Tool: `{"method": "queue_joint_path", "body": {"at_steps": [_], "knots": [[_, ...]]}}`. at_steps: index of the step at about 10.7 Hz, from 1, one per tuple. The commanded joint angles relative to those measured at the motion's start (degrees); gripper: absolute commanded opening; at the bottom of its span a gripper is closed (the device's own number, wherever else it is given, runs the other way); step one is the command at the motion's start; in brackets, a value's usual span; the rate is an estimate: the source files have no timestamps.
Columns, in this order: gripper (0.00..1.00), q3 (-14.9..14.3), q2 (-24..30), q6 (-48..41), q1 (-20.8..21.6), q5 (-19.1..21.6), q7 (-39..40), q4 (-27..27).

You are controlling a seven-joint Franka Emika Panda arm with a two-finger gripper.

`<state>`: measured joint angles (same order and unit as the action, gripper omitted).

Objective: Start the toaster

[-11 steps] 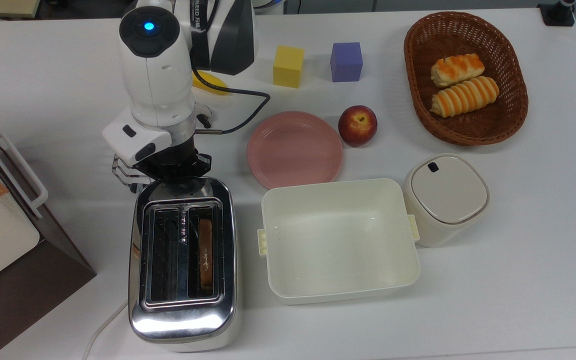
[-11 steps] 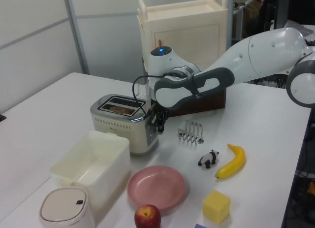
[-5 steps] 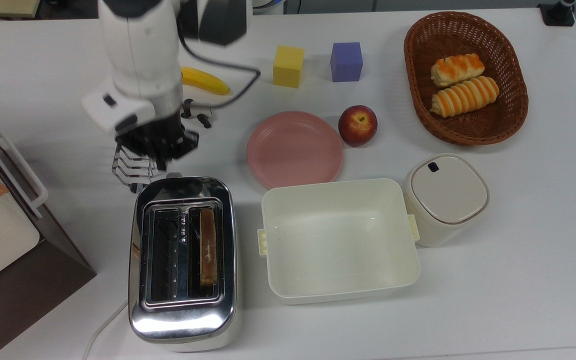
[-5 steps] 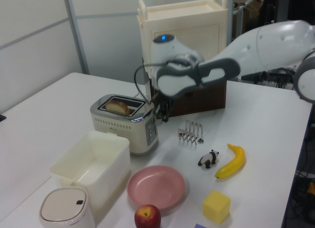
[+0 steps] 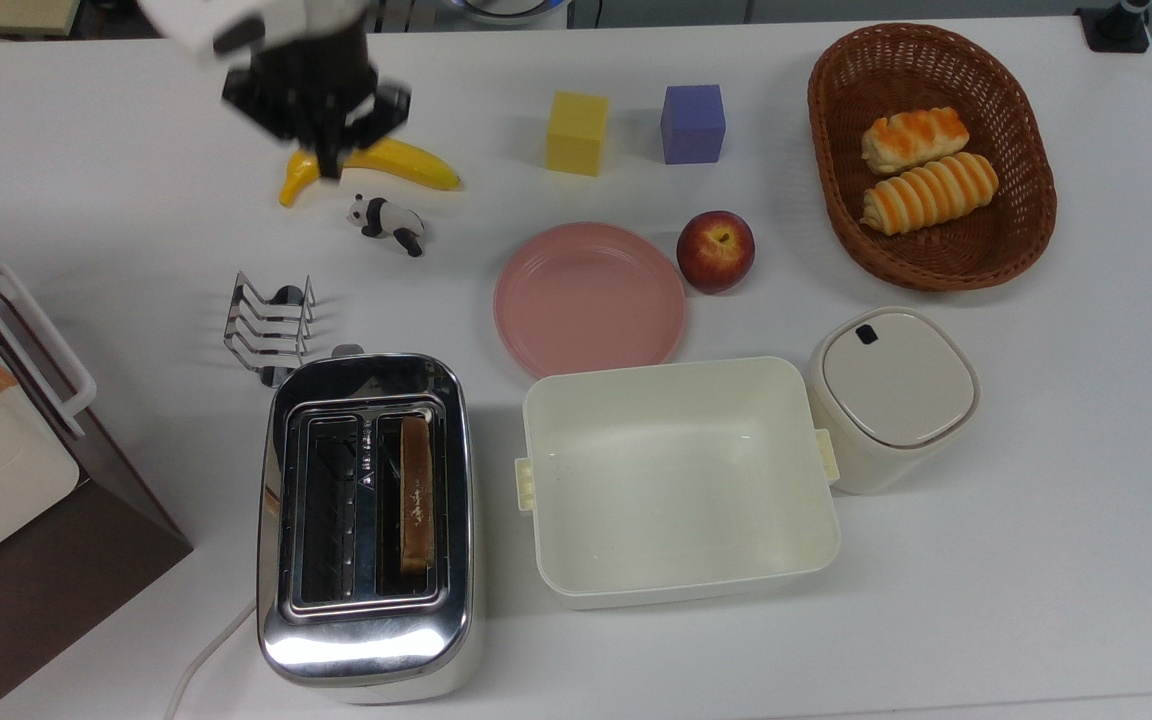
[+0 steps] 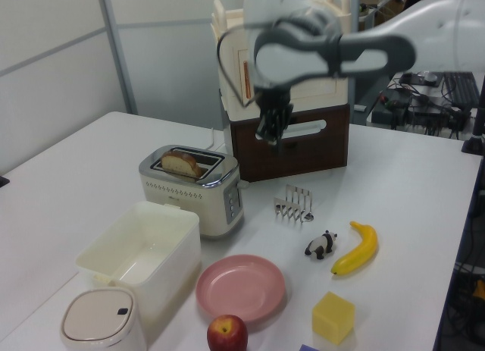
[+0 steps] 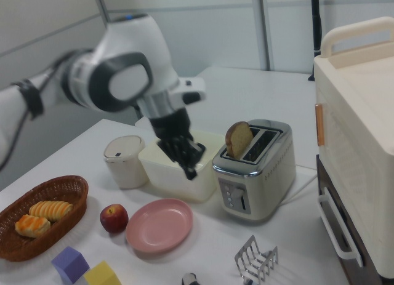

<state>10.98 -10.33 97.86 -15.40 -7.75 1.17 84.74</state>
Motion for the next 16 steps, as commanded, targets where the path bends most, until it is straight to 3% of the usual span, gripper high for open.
{"method": "queue_joint_path", "body": {"at_steps": [1, 2, 6, 8, 16], "knots": [[0.29, -1.05, 4.78, -7.41, 0.2, 6.24, 0.33, -1.76], [0.99, -1.05, 5.14, -7.33, 0.2, 6.43, 0.06, -1.77], [1.0, -1.22, 4.62, -6.54, 0.02, 5.64, 0.15, -1.33], [1.0, -3.42, 4.88, -6.54, 0.2, 6.43, 0.59, -1.51], [1.0, -2.9, 4.62, -6.63, 0.55, 6.43, 0.24, -0.63]]}}
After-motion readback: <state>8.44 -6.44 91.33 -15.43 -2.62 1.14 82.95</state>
